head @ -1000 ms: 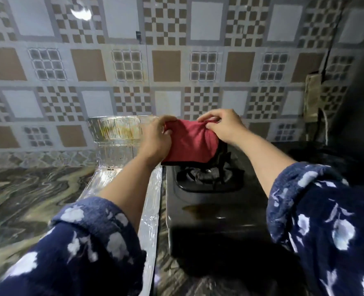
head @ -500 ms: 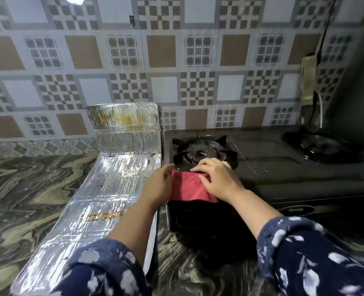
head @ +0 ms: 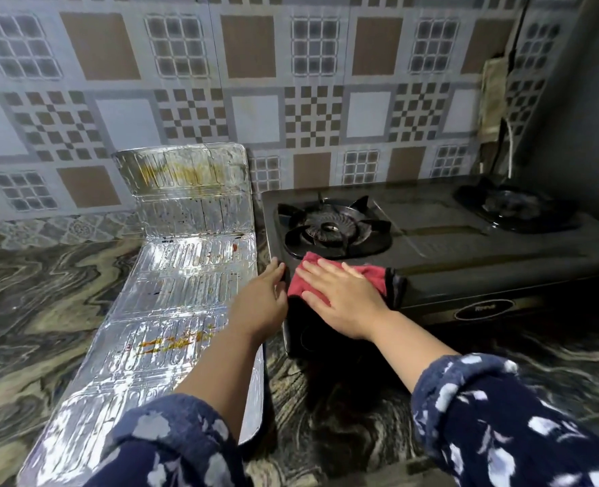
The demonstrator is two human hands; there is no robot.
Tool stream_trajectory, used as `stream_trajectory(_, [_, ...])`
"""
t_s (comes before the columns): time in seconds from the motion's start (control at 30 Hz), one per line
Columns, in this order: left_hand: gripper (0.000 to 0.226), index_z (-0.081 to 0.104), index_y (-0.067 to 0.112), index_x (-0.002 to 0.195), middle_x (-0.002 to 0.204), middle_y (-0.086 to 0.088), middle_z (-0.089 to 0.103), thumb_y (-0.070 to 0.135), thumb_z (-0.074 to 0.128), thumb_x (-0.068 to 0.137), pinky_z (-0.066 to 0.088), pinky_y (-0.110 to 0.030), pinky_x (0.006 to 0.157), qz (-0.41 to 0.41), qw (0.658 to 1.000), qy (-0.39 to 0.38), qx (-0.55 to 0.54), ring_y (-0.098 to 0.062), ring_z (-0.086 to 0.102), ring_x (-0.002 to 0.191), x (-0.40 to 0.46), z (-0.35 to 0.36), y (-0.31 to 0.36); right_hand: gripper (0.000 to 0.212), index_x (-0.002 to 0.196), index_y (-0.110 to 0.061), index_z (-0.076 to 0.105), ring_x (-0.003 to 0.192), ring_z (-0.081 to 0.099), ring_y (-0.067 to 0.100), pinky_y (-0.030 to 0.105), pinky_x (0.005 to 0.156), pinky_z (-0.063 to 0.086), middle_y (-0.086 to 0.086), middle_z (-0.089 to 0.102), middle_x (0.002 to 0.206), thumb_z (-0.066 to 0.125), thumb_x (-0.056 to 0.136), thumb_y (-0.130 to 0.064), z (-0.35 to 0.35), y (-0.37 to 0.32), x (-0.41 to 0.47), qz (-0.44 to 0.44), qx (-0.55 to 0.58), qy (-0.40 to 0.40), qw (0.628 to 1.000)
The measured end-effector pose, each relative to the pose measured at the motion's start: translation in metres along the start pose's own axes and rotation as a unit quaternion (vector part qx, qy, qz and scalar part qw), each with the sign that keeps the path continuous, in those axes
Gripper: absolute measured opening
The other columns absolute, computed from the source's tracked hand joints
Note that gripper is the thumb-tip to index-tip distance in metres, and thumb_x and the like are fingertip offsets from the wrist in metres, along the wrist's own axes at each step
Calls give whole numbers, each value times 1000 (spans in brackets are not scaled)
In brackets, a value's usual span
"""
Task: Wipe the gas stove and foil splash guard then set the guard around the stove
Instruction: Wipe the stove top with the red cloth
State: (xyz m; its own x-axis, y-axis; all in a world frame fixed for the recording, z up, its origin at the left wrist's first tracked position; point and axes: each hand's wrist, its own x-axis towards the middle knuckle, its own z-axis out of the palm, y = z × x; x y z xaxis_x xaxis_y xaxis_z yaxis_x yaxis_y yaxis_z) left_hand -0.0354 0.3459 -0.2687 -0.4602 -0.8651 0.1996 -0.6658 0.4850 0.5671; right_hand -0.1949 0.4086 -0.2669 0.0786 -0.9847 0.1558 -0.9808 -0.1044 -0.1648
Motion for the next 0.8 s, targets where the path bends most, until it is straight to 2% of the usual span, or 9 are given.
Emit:
stream_trajectory(0.17, [48, 37, 23, 144, 154, 9, 28, 35, 41, 97, 33, -30, 108, 10, 999, -27, 21, -16, 38, 137, 4, -4, -5, 50, 150, -31, 23, 147, 11, 9, 39, 121, 7, -12, 19, 159, 26, 101, -41, 0, -19, 11, 22, 6, 1, 1000])
stream_trajectory(0.33, [48, 38, 22, 144, 154, 10, 29, 25, 39, 95, 34, -30, 108, 10, 997, -21, 71, -19, 40, 136, 4, -3, -2, 51, 150, -30, 23, 147, 12, 9, 37, 120, 8, -11, 18, 159, 26, 101, -43, -1, -2, -2, 43, -2, 5, 999])
stream_trajectory(0.47, [49, 34, 22, 145, 156, 8, 24, 25, 33, 97, 31, -32, 110, 6, 994, -26, 102, -23, 38, 137, 2, -5, 3, 52, 151, -29, 20, 147, 10, 6, 35, 119, 5, -13, 14, 160, 24, 101, -43, -2, 19, -11, 110, -22, 5, 994])
stream_trajectory(0.57, [48, 32, 20, 146, 157, 5, 22, 27, 30, 99, 26, -34, 113, 5, 993, -42, 112, -21, 33, 140, 1, -7, 6, 53, 152, -28, 13, 148, 3, 7, 37, 121, 0, -13, 6, 161, 19, 101, -42, -3, 13, -3, 158, -11, -26, 987])
stream_trajectory(0.67, [50, 34, 17, 145, 156, -2, 26, 33, 31, 98, 23, -38, 116, 16, 989, -44, 141, -20, 31, 141, 5, -5, 10, 54, 152, -31, 12, 148, 1, 9, 39, 120, -1, -14, 3, 161, 18, 100, -43, -4, 2, 5, 147, -2, -39, 988])
stream_trajectory(0.8, [46, 44, 24, 138, 151, 3, 38, 34, 41, 93, 25, -36, 112, 59, 980, -29, 186, -16, 35, 138, 10, 5, 31, 52, 150, -34, 18, 148, 5, 7, 36, 120, 1, -16, 11, 160, 24, 100, -44, -9, 19, -12, 96, 9, -18, 995])
